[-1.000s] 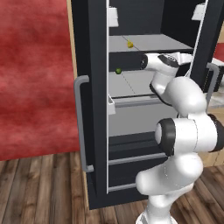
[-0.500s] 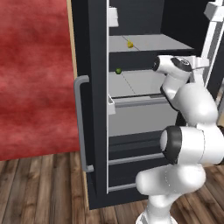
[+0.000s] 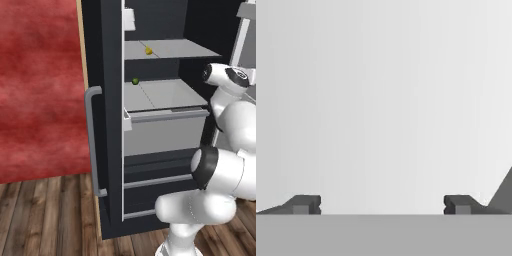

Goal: Take the lemon wedge from the fridge and place it on the plate with fish on the dining counter.

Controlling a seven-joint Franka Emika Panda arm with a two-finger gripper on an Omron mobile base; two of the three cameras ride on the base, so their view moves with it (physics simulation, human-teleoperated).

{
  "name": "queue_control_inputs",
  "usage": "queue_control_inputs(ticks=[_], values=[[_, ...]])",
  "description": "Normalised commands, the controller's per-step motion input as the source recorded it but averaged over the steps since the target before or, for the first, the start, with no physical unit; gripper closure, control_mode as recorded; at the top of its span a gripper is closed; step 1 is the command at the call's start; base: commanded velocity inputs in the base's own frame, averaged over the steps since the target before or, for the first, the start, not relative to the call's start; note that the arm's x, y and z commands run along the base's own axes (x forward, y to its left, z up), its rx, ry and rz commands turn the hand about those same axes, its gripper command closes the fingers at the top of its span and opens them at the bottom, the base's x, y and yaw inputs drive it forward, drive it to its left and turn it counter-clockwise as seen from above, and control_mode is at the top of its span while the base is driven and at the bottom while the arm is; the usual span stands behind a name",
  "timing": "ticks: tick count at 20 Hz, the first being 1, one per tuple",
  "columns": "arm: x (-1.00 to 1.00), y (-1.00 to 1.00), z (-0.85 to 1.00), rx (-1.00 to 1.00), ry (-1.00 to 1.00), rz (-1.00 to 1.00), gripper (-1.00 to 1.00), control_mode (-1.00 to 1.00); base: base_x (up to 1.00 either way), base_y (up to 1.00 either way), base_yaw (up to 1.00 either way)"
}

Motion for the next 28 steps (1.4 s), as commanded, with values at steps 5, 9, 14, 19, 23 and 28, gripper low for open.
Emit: queue_control_inputs(ticks=[5,9,14,19,23,28], values=[[-0.33,0.57,0.00,0.01,-0.08,0.03,-1.00,-1.00,0.00,0.00,0.00],[-0.08,1.00,0.04,0.08,0.00,0.19,-1.00,-1.00,0.00,0.00,0.00],[0.08,1.00,0.27,0.32,0.01,0.31,-1.00,-1.00,0.00,0.00,0.00],[0.37,0.94,0.34,0.41,0.10,0.43,-1.00,-1.00,0.00,0.00,0.00],[0.42,0.65,0.36,0.48,0.08,0.48,-1.00,-1.00,0.00,0.00,0.00],[0.00,0.25,-0.06,0.34,-0.10,0.51,-1.00,-1.00,0.00,0.00,0.00]])
